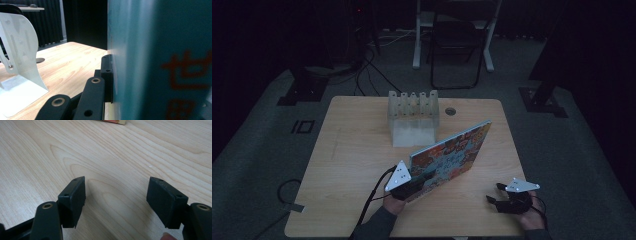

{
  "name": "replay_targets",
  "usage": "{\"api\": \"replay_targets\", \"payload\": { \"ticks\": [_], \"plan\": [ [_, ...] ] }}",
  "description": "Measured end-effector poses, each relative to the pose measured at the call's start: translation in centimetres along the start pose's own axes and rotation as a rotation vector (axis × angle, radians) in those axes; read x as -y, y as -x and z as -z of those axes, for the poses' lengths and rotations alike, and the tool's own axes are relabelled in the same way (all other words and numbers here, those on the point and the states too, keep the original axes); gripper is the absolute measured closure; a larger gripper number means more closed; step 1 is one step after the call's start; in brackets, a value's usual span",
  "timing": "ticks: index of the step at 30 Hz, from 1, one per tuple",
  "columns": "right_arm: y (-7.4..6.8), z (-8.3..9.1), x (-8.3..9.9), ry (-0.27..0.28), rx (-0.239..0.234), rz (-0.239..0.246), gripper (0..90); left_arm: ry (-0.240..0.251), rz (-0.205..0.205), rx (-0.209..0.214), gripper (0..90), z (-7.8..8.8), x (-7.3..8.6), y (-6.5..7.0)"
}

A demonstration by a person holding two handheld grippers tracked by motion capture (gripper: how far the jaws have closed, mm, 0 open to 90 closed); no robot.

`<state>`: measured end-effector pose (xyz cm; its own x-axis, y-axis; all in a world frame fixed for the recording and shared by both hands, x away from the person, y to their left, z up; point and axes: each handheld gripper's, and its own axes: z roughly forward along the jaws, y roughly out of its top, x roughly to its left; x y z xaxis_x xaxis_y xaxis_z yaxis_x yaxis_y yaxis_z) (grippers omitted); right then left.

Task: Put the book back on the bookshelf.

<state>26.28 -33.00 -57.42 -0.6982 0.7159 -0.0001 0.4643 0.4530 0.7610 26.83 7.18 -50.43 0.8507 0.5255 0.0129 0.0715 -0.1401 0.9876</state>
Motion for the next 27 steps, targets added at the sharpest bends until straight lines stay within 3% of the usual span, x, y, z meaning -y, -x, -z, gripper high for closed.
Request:
{"api": "replay_targets", "payload": {
  "ticks": [14,27],
  "plan": [
    [-0.1,0.0,0.0,-0.003,-0.002,0.003,27.9,0.005,-0.007,0.011,81.2,0.5,-0.9,0.2],
    [0.0,-0.1,-0.1,-0.010,0.004,0.000,23.7,0.013,0.003,-0.026,81.2,1.5,-1.3,0.0]
  ]
}}
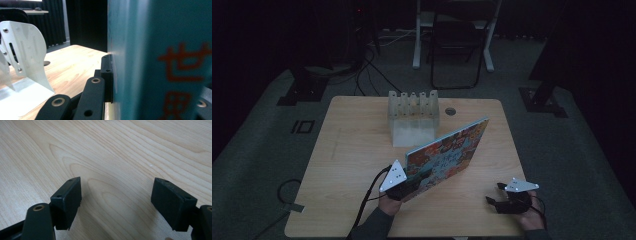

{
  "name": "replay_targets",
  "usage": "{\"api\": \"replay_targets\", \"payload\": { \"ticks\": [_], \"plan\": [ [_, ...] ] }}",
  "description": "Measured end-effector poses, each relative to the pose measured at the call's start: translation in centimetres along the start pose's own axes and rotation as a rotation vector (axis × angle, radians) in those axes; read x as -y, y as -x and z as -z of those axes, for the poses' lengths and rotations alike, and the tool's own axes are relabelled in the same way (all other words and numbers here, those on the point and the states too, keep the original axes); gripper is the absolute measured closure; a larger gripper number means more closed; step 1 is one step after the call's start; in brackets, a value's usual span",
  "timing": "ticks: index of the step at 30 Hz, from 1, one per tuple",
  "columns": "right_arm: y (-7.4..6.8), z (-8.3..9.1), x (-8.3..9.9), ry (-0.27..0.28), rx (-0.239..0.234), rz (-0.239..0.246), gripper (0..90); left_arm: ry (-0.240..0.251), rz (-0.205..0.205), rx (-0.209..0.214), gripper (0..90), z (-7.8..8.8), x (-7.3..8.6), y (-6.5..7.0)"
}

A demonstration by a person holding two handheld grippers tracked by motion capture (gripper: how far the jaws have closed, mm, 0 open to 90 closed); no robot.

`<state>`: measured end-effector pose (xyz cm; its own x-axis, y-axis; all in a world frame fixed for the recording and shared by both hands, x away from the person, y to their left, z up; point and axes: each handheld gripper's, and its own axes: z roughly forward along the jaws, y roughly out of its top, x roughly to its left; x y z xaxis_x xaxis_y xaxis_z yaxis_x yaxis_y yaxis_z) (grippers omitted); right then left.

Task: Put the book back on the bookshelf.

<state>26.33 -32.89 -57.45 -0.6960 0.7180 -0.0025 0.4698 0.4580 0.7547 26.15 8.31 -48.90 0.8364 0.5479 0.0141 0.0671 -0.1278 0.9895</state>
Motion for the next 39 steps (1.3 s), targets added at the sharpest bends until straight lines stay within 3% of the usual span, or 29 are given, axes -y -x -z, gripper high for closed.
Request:
{"api": "replay_targets", "payload": {
  "ticks": [21,39],
  "plan": [
    [0.0,-0.1,0.0,-0.005,-0.004,0.000,20.6,0.014,0.001,-0.034,81.1,1.6,-0.7,-0.5],
    [0.0,-0.1,-0.1,-0.006,-0.005,0.000,20.1,0.023,0.012,-0.090,81.1,2.7,-1.0,-1.2]
  ]
}}
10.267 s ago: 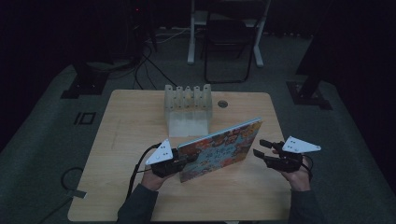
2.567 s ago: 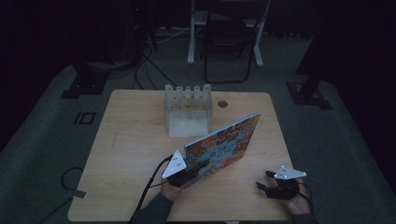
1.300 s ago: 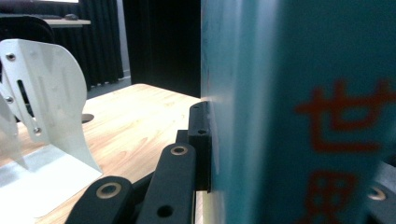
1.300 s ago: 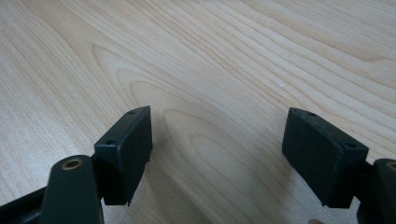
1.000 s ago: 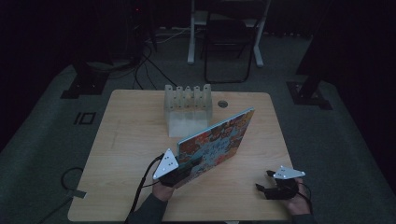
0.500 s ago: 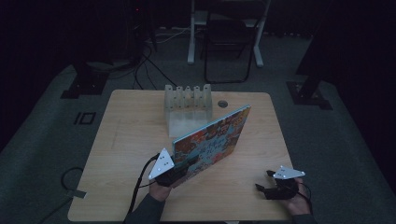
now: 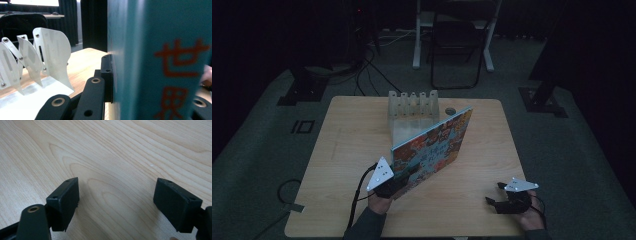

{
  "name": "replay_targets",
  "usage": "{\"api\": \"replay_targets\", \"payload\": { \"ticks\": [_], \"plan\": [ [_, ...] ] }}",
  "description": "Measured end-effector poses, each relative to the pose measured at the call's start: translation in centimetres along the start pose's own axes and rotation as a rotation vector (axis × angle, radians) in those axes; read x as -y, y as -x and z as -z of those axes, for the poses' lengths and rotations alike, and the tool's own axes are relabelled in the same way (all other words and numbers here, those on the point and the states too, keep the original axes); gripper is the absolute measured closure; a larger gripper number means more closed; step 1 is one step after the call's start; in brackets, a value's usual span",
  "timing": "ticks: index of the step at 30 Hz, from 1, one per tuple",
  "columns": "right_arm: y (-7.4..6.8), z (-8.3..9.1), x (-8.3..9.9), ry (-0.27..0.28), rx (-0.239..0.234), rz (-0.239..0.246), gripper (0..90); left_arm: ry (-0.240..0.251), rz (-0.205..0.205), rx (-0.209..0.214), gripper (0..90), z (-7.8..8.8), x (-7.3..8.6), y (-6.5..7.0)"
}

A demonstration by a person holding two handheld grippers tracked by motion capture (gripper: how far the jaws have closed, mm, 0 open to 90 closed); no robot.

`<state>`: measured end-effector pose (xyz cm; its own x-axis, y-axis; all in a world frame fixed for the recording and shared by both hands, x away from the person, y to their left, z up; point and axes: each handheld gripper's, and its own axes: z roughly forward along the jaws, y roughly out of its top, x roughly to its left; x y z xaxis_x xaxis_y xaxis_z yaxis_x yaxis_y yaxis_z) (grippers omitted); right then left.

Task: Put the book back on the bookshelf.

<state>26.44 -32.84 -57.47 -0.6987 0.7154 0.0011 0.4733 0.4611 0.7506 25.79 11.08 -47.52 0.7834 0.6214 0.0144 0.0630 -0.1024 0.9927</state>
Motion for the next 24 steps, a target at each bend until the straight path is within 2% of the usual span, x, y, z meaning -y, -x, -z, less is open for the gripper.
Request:
{"api": "replay_targets", "payload": {
  "ticks": [24],
  "plan": [
    [0.0,0.0,0.0,0.000,0.000,0.000,20.1,0.016,0.018,-0.034,81.1,1.1,-0.2,-0.7]
  ]
}}
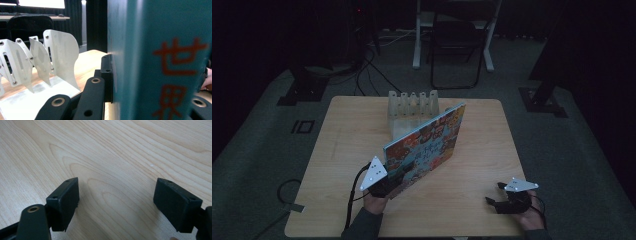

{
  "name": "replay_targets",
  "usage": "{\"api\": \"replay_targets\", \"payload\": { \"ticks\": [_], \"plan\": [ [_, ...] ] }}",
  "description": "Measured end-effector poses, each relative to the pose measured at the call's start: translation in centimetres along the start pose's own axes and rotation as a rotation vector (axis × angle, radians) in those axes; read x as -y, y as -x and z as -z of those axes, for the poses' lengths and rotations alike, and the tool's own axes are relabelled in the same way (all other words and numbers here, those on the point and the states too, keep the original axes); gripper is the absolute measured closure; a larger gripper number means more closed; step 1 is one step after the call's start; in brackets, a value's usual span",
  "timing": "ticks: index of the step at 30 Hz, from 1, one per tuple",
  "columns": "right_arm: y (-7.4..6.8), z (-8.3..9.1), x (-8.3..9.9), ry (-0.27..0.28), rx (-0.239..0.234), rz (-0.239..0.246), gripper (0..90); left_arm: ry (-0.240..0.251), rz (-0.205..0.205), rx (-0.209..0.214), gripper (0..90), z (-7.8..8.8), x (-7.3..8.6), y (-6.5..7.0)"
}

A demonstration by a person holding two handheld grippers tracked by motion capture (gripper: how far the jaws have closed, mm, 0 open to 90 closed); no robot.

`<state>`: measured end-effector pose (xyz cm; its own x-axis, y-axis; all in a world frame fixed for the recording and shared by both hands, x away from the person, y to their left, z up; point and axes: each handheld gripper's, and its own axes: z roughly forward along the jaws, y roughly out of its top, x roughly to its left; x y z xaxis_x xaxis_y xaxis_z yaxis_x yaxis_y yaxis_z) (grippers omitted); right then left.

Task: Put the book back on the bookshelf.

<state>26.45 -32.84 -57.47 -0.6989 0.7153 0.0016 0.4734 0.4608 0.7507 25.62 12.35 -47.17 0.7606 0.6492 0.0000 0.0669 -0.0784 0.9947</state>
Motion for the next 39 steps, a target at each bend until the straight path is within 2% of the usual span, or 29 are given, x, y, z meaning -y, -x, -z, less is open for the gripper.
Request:
{"api": "replay_targets", "payload": {
  "ticks": [39],
  "plan": [
    [0.0,0.0,0.0,-0.001,0.001,0.001,20.0,0.013,0.023,-0.091,81.0,1.8,-0.2,-1.2]
  ]
}}
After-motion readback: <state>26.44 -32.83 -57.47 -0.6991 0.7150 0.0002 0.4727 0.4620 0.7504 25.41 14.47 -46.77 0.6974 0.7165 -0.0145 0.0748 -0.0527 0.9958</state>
